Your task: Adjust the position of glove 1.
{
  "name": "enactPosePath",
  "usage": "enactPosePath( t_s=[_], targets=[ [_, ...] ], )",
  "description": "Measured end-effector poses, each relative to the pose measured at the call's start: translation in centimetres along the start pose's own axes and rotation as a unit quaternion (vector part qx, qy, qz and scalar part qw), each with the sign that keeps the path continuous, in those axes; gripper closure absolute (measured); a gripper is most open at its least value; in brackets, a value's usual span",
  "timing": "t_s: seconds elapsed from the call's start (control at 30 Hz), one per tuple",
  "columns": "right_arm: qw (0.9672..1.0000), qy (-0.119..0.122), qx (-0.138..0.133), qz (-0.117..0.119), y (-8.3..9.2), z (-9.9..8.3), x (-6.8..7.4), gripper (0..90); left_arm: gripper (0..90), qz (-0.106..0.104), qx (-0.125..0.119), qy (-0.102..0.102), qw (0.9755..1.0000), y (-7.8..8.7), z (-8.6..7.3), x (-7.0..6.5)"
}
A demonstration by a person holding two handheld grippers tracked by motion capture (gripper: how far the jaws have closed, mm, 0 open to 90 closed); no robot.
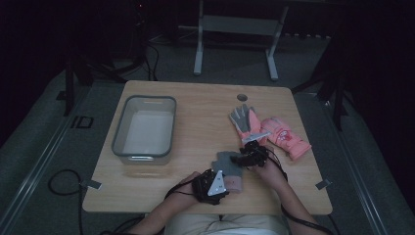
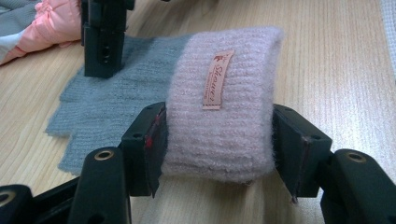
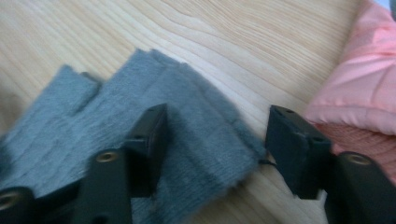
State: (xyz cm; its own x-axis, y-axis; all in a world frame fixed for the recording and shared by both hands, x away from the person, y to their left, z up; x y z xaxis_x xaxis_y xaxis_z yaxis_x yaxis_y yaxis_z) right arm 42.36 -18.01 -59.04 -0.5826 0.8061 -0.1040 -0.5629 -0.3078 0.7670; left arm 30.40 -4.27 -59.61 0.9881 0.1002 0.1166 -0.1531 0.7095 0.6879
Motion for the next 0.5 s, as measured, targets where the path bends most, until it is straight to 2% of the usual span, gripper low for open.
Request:
enactPosePath(
  t_s=[0.07, 0.17, 0.2, 0.23, 0.33, 0.4, 0.5],
  targets=[
    [0.9999, -0.006, -0.002, 0.011, -0.1, -0.1, -0.1, 42.5, 40.0, 0.002, 0.004, -0.003, 1.0000, -0.1, 0.0, 0.0],
    [0.9994, -0.016, 0.000, 0.032, 0.1, -0.1, 0.3, 59.2, 43.0, 0.004, 0.010, -0.006, 0.9999, -0.2, 0.1, 0.1],
    [0.9990, -0.021, 0.003, 0.039, 0.2, -0.1, 0.5, 66.1, 45.2, 0.004, 0.009, -0.008, 0.9999, -0.2, 0.2, 0.1],
    [0.9984, -0.031, 0.007, 0.047, 0.2, -0.2, 0.6, 68.7, 49.5, 0.003, 0.008, -0.008, 0.9999, -0.1, 0.3, 0.1],
    [0.9979, -0.037, 0.008, 0.053, 0.3, -0.1, 0.7, 72.2, 65.8, 0.007, 0.010, -0.010, 0.9999, 0.4, 0.8, 0.2],
    [0.9976, -0.040, 0.010, 0.055, 0.4, -0.1, 0.7, 73.6, 68.5, 0.006, 0.015, -0.007, 0.9998, 0.5, 1.0, 0.2],
    [0.9977, -0.039, 0.009, 0.055, 0.7, 0.1, 0.9, 74.7, 69.9, -0.001, 0.015, 0.007, 0.9999, 0.9, 1.1, 0.5]
  ],
)
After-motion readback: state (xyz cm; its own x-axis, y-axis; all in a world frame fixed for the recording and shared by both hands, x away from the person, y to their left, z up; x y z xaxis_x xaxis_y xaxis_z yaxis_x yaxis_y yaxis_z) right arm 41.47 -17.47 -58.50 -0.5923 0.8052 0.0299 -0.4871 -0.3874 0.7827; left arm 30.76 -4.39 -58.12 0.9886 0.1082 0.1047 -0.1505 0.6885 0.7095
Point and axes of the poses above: each handheld gripper's, and its own axes: y roughly backward along the jaws, z roughly out of its top, x roughly to its left, the point moved 6 cm from there along -y, roughly forward along the jaws, and after that the axes turned 15 degrees about -z, right-handed, at the moved point
